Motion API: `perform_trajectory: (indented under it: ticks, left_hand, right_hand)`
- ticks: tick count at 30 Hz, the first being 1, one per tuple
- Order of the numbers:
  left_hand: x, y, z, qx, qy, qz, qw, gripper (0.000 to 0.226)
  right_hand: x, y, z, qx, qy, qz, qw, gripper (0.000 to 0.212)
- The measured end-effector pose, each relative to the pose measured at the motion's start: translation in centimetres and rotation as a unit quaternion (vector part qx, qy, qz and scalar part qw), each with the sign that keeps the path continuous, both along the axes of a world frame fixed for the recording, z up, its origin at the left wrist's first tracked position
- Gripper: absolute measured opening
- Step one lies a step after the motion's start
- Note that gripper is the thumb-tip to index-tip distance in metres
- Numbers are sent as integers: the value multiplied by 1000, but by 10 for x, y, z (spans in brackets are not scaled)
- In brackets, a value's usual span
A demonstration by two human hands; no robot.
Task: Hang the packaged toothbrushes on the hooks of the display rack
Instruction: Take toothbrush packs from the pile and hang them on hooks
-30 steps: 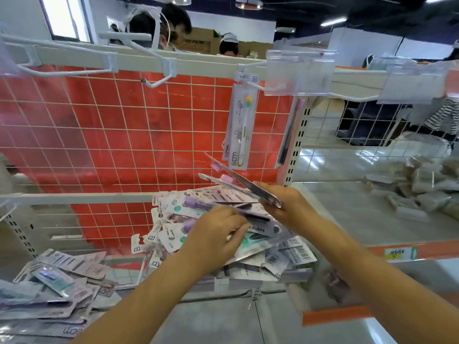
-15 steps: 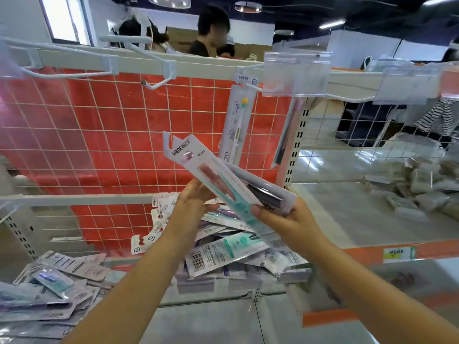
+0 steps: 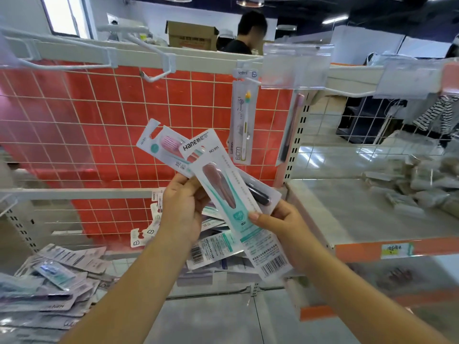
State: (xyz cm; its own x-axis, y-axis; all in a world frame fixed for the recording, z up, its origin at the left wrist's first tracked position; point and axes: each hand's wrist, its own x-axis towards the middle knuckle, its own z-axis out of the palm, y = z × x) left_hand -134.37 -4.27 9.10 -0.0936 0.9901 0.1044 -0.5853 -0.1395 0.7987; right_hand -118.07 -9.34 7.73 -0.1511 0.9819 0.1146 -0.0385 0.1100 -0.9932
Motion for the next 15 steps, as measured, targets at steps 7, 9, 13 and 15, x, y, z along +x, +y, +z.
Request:
perform_trajectory:
  ticks: [7, 9, 13, 15]
  left_hand:
    - [-25, 7, -6, -20, 5, 21, 1000, 15]
    - [-29, 7, -8, -20, 18, 28, 999, 15]
    - [-27, 4, -12, -23, 58, -2, 998, 16]
    - [-22, 1, -13, -15, 97, -33, 995, 17]
  right_hand:
    - [21, -1, -12, -46, 69, -26, 996, 42]
    - [27, -1, -13, -54, 103, -28, 993, 37]
    - [31, 0, -14, -59, 126, -31, 990, 37]
    - [29, 1, -14, -56, 124, -29, 990, 53]
